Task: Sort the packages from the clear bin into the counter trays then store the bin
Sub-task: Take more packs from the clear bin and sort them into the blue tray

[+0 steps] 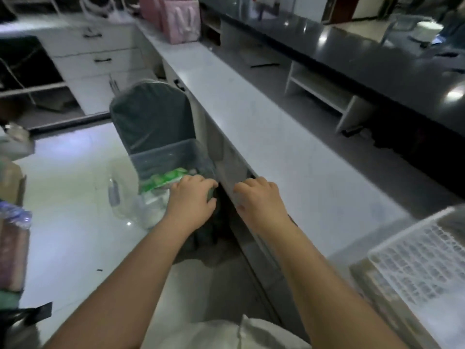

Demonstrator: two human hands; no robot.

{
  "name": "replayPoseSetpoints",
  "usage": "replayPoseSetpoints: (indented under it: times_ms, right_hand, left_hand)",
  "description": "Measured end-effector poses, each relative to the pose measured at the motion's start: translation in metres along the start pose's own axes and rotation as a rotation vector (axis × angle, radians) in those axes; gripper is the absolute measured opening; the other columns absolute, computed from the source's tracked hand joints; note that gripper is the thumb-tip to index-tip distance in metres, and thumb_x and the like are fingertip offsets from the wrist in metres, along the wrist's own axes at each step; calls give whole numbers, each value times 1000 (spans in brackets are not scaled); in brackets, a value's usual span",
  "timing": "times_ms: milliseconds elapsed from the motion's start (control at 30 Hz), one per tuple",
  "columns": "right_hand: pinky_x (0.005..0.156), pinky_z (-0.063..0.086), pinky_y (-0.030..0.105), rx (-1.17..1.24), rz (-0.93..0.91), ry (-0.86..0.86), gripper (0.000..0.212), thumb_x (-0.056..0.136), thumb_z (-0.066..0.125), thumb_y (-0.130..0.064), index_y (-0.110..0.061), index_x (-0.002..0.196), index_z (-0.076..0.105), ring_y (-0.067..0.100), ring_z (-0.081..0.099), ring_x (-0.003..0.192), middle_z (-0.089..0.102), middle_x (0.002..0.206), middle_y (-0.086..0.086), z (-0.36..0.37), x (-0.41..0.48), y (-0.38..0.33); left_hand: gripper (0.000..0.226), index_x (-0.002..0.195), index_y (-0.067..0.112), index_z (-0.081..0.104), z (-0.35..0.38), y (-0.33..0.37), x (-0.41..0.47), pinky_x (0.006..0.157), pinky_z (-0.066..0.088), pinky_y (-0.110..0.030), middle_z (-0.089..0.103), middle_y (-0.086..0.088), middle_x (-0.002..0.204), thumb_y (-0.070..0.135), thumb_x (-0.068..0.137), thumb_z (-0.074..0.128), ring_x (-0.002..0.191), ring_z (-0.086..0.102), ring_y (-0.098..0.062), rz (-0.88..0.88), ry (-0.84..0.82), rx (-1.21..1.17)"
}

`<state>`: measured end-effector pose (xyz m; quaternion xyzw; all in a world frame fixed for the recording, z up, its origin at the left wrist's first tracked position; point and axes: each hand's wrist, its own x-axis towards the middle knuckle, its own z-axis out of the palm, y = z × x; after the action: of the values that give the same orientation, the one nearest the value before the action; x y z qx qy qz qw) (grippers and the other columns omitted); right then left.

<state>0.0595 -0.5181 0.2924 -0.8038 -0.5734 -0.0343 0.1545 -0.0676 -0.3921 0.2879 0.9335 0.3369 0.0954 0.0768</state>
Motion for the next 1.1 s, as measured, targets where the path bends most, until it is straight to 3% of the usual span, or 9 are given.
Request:
replayPoseSetpoints:
  times_ms: [267, 500, 733, 1100]
  right_hand:
    - [93, 37, 41, 85, -74, -209, 40, 83, 64, -21, -26, 121, 57, 25, 47, 114, 59, 121, -2, 85, 130, -54]
    - [92, 35, 39, 102, -126, -374, 38, 82, 62, -19, -25, 119, 57, 25, 46, 112, 59, 120, -1, 160, 234, -34]
    - [95, 35, 42, 107, -204, -684, 40, 82, 63, -18, -23, 121, 56, 26, 45, 117, 58, 124, 3, 266, 344, 0]
    - [95, 37, 45, 126, -91, -930, 49, 79, 61, -11, -21, 126, 50, 31, 43, 117, 50, 134, 7, 400, 423, 34]
  left_hand:
    - [49, 124, 35, 55, 26, -136, 45, 85, 43, -40, 60, 3, 123, 55, 80, 60, 110, 52, -23, -181, -167, -64]
    - [45, 127, 34, 52, 78, -204, 112, 84, 41, -40, 60, 2, 120, 46, 85, 57, 109, 51, -24, -361, -245, -67]
    - [46, 133, 29, 49, 141, -254, 188, 86, 40, -39, 57, -4, 124, 34, 88, 55, 111, 50, -27, -585, -425, -79]
    - [53, 137, 23, 45, 245, -321, 263, 91, 41, -42, 53, -8, 130, 25, 85, 56, 117, 47, -30, -663, -620, -240]
